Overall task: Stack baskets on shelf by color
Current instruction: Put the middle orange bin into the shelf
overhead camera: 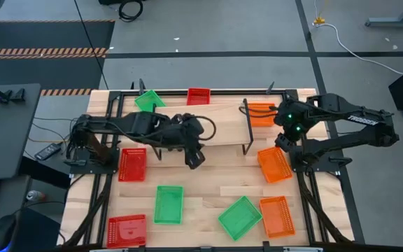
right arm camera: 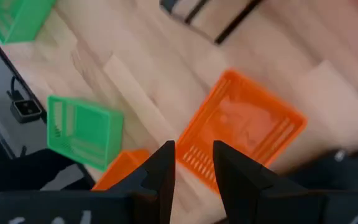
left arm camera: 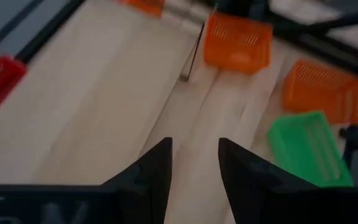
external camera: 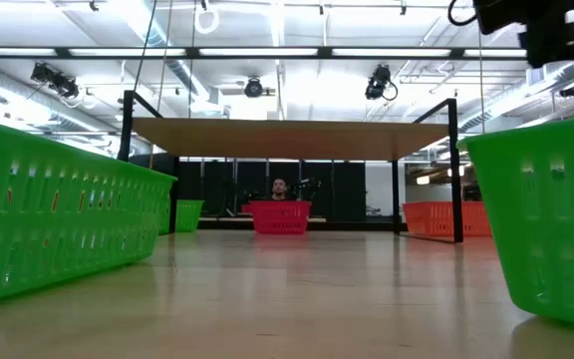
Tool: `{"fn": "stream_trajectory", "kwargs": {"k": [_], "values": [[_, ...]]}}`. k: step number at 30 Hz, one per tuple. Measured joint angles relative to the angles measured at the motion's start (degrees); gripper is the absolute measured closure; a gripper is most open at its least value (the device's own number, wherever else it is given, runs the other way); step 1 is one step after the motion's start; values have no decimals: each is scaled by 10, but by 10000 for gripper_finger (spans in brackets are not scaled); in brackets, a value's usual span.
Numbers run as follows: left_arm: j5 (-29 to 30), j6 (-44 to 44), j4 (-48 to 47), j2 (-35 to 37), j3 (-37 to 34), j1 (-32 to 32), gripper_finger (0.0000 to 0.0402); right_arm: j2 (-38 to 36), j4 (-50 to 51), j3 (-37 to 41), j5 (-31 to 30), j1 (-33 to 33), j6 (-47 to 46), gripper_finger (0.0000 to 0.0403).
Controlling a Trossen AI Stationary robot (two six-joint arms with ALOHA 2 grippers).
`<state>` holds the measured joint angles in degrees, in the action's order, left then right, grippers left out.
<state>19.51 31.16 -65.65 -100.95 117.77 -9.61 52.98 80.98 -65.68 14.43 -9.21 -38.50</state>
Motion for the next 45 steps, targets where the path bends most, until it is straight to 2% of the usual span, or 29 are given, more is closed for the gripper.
{"fn": "stream_trajectory", "kwargs": {"k": [6,11,15,17,25,30,35,39,41,45], "values": [[37,-7,50,0,16,11,260,2,-25,0,-28,100,-128,247],[52,3,143,-1,16,12,263,18,-33,20,-47,161,-221,189],[53,-2,207,-1,16,6,263,34,-38,36,-43,208,-289,162],[53,-1,199,1,16,4,262,42,-46,41,-43,231,-319,158],[53,10,72,31,16,4,262,63,-67,45,-44,336,-466,162],[53,16,31,48,16,4,260,80,-82,45,-92,396,-533,162],[53,42,19,53,15,4,264,112,-113,69,-92,430,-528,162],[53,42,22,54,15,7,266,142,-144,96,-88,465,-484,162],[53,43,21,54,15,8,265,158,-143,112,-94,477,-436,163],[53,44,22,54,15,8,265,184,-110,145,-108,483,-270,163]]}}
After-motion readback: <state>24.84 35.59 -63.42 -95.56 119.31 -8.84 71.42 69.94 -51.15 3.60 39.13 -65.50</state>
